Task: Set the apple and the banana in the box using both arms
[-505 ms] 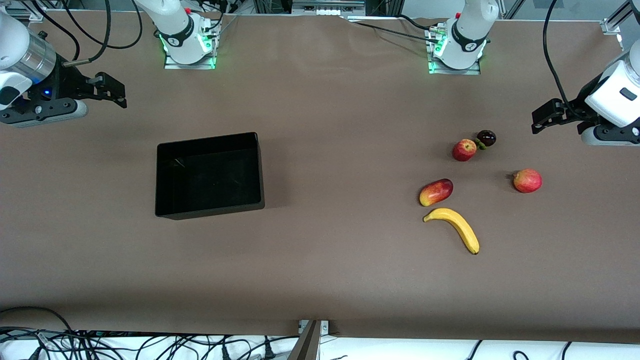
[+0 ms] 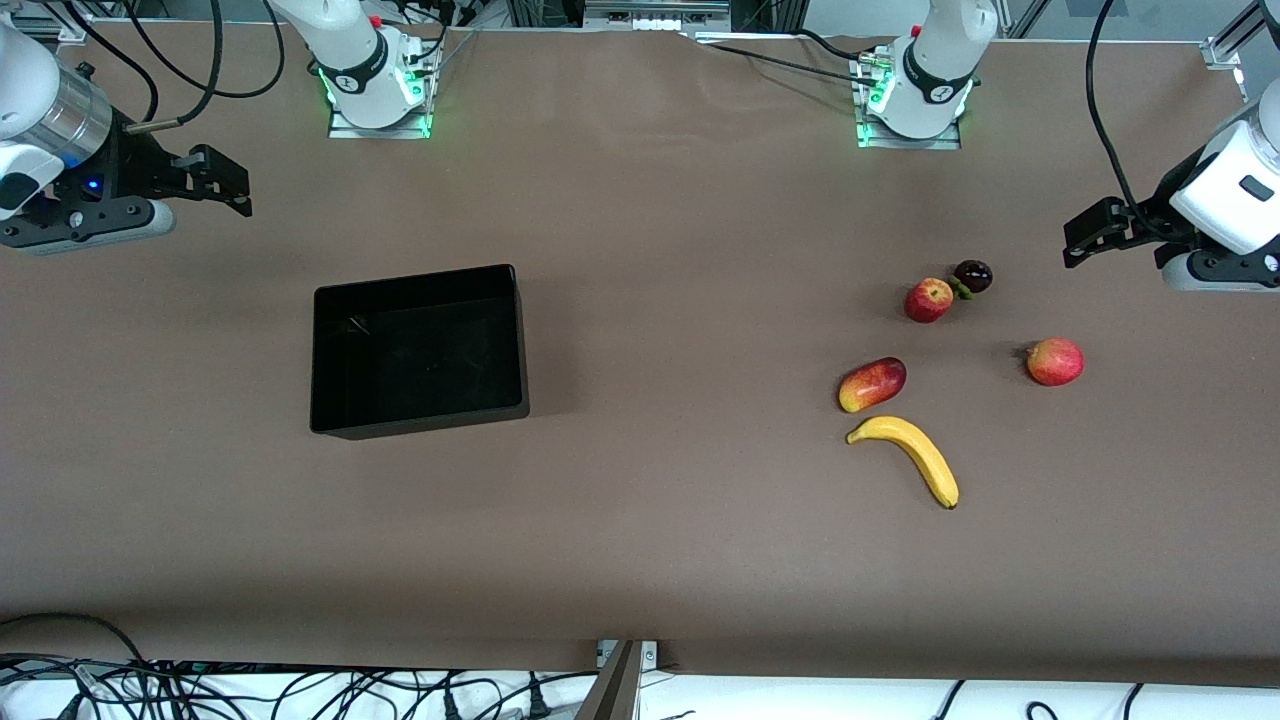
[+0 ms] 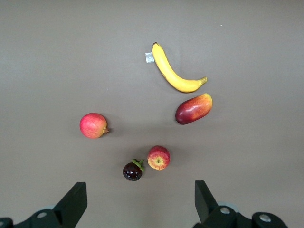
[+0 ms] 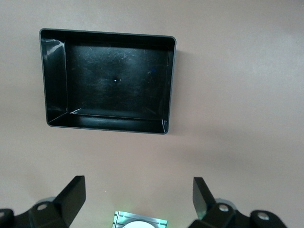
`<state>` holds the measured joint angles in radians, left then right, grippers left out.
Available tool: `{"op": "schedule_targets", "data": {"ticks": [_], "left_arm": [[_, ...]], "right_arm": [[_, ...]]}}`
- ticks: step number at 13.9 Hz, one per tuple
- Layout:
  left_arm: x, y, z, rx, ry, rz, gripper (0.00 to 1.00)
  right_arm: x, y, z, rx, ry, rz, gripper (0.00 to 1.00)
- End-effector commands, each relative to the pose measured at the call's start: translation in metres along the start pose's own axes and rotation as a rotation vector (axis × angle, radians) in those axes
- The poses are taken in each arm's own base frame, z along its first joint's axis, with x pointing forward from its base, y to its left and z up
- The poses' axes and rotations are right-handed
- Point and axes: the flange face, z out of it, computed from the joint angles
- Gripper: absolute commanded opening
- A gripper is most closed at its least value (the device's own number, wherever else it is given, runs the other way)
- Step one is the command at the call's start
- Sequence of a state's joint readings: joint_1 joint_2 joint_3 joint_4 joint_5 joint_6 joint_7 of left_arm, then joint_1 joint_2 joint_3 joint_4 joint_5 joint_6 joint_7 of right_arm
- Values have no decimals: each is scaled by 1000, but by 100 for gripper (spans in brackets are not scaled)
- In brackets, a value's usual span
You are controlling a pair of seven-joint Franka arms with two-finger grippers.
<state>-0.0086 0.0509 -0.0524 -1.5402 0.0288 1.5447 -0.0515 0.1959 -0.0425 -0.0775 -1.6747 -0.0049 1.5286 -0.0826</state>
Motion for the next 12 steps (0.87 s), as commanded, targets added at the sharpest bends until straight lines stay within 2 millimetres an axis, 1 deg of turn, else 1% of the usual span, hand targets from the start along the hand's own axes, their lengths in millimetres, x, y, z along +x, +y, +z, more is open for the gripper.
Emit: {"op": "schedule_targets", "data": {"ticks": [1,7,9,11,12], "left_arm": [[3,0,-4,-9,-8,18,100],[2,-1,-5,-9,-6,17,100],[2,0,-5,-9,-6,18,100],[3,0,-4,-9,-8,18,100],[2,1,-5,-9,-6,20,100]], "right_arm": [[-1,0,-5,-18,1,-2,100],[0,0,-4,-16,3,-1,100],[3,0,0,-13,-2,1,100],[10,0,15,-12,-15,0,100],[18,-1,29,-13,-20,-1,100]]}}
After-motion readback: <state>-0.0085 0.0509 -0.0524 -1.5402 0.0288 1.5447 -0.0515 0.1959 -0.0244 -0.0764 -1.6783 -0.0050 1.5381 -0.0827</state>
